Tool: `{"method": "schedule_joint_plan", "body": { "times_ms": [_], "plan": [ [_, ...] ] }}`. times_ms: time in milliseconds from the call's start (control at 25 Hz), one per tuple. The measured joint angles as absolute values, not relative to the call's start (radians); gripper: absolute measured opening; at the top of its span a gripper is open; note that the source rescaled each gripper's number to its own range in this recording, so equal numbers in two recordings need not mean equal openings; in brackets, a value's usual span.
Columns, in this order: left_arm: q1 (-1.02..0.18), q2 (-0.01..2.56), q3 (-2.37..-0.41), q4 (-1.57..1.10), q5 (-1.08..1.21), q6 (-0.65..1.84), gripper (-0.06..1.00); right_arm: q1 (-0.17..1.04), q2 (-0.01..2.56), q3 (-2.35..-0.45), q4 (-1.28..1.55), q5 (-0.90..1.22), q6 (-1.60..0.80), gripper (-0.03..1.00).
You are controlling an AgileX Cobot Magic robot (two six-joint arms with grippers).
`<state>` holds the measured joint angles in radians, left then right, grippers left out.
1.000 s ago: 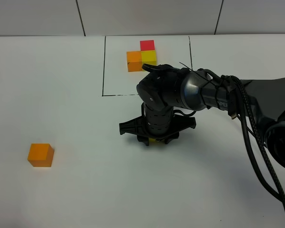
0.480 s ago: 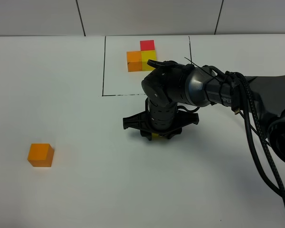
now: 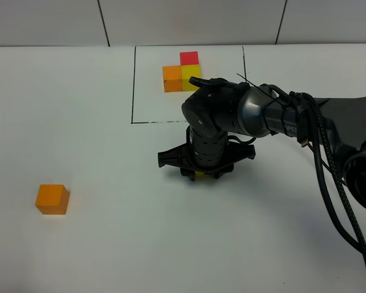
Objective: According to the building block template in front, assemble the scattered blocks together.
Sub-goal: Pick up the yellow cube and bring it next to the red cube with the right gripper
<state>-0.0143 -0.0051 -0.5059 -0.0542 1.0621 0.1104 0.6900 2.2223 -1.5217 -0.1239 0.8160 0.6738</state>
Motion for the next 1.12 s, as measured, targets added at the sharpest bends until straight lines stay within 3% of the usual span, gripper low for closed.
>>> {"method": "schedule_joint_plan", "body": {
  "times_ms": [1120],
  "plan": [
    [-0.014,-0.005,-0.506,-0.054,1.062,0.11,1.0,0.69,2.223,-1.522,-0.138,0.814,0.698,0.0]
  ]
}}
